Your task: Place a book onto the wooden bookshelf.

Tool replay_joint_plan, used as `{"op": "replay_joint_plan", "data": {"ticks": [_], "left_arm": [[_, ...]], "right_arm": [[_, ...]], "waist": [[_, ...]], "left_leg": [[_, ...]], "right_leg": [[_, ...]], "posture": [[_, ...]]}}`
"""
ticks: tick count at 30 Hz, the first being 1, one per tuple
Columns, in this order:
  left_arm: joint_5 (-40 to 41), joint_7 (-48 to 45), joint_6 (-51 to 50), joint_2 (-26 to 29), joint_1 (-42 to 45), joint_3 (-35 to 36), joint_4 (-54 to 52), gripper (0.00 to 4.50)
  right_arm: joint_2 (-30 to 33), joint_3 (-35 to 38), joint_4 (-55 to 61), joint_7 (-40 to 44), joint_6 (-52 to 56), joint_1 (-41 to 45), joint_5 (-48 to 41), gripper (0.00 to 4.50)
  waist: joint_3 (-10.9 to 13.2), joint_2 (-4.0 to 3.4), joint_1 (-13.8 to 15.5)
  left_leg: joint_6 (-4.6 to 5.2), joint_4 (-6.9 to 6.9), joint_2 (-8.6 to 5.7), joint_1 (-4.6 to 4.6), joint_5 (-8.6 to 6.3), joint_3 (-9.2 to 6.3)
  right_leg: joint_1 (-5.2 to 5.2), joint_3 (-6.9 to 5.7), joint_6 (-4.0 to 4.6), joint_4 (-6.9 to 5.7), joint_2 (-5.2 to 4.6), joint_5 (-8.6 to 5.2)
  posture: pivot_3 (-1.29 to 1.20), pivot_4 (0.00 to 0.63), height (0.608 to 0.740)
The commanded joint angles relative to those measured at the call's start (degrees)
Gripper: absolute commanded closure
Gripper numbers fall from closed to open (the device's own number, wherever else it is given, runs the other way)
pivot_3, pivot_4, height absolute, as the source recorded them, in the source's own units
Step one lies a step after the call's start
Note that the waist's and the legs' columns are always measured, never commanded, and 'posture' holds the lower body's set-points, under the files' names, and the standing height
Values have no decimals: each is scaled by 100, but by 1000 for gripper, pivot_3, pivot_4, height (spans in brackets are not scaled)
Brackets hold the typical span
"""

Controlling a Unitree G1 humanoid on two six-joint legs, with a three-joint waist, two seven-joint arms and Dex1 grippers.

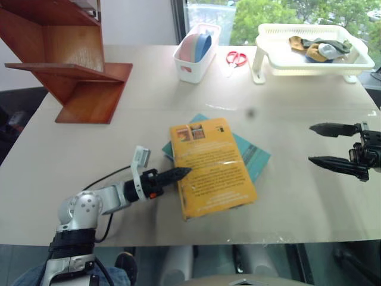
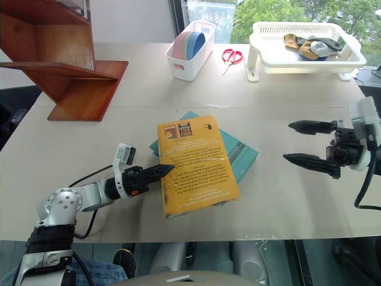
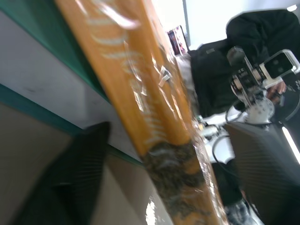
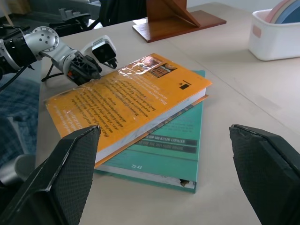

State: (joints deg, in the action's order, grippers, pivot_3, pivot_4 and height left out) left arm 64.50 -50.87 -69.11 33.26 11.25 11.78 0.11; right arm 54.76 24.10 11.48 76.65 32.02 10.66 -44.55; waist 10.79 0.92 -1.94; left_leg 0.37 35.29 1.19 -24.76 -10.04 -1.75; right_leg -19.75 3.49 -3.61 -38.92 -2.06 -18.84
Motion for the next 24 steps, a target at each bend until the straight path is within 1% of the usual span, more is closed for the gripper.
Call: {"op": "replay_joint_plan", "data": {"ticks": [1, 3, 4, 5, 6, 10, 13, 15, 17, 19, 21, 22, 24], "left_arm": [[170, -292, -245, 152, -52, -30, -185, 2517], [212, -291, -310, 156, -92, 6, -228, 3562], [211, -245, -304, 138, -106, 36, -245, 3948], [213, -217, -291, 123, -120, 60, -265, 4193], [285, -167, -289, 94, -144, 142, -323, 4283], [858, 55, -386, 12, -246, 517, -739, 4293], [1080, 224, -268, -8, -284, 673, -1069, 4303], [1402, 503, -77, 94, -90, 994, -1458, 4303], [1611, 673, 93, 333, 227, 1275, -1748, 4303], [1521, 680, 274, 637, 529, 1423, -1910, 4303], [1151, 590, 585, 1079, 1011, 1520, -1899, 4303], [890, 520, 736, 1349, 1245, 1489, -1861, 4303], [113, 241, 1301, 1930, 1700, 1328, -1750, 4303]], "right_arm": [[13, 293, 184, -55, -137, -99, -101, 0], [17, 310, 179, -61, -166, -135, -104, 0], [10, 303, 169, -67, -188, -141, -102, 0], [3, 290, 161, -77, -210, -145, -101, 0], [-5, 264, 154, -74, -239, -153, -90, 0], [-7, 200, 55, -51, -314, -99, -53, 0], [12, 197, -10, -12, -304, -22, -125, 0], [24, 245, -112, 75, -216, 142, -322, 0], [47, 237, -250, 195, -189, 293, -428, 0], [42, 198, -446, 273, -161, 486, -512, 0], [-14, 140, -691, 331, -90, 803, -658, 0], [-60, 113, -806, 336, -40, 975, -743, 0], [-164, 68, -1038, 357, 103, 1338, -929, 0]], "waist": [[0, -1, 3], [0, -1, 4], [0, -1, 6], [0, -1, 9], [0, -1, 11], [1, -1, 10], [1, -1, 22], [1, 0, 34], [4, 4, 42], [3, 3, 72], [3, 2, 78], [7, 8, 82], [14, 10, 79]], "left_leg": [[0, -1, 0, 0, 0, 0], [0, -1, 0, -1, 0, 1], [0, -1, 0, -1, 0, 0], [0, -1, 0, -1, 0, 1], [0, -1, 0, 0, 0, 1], [0, -1, 1, -2, 0, 0], [0, -1, 1, -2, 0, 0], [0, -1, 0, -1, 0, 1], [0, 0, 1, -2, 0, -1], [-1, 2, 2, -3, 1, -5], [-1, 1, 0, 0, 1, 1], [-1, 1, -1, -1, 0, 2], [-2, 3, 0, -5, 1, 1]], "right_leg": [[0, 0, 0, 1, 0, 0], [0, 1, 0, 1, -1, 0], [0, 1, 0, 1, -1, 0], [0, 1, 0, 1, -2, 0], [0, 1, 0, 1, -3, 0], [0, 1, 1, 2, -5, 0], [0, -1, 1, 2, -7, 0], [0, 0, 1, 2, -7, 0], [1, -1, 0, 2, -7, 0], [1, -7, 1, 0, -4, 0], [2, 0, 1, 3, -2, 0], [1, 1, 1, 3, -2, 0], [-2, 1, 0, 6, 7, 1]], "posture": [[0, 150, 740], [0, 150, 740], [0, 150, 740], [0, 150, 740], [0, 150, 740], [0, 150, 740], [0, 150, 740], [0, 150, 740], [0, 150, 740], [0, 150, 740], [0, 150, 740], [0, 150, 740], [0, 150, 740]]}}
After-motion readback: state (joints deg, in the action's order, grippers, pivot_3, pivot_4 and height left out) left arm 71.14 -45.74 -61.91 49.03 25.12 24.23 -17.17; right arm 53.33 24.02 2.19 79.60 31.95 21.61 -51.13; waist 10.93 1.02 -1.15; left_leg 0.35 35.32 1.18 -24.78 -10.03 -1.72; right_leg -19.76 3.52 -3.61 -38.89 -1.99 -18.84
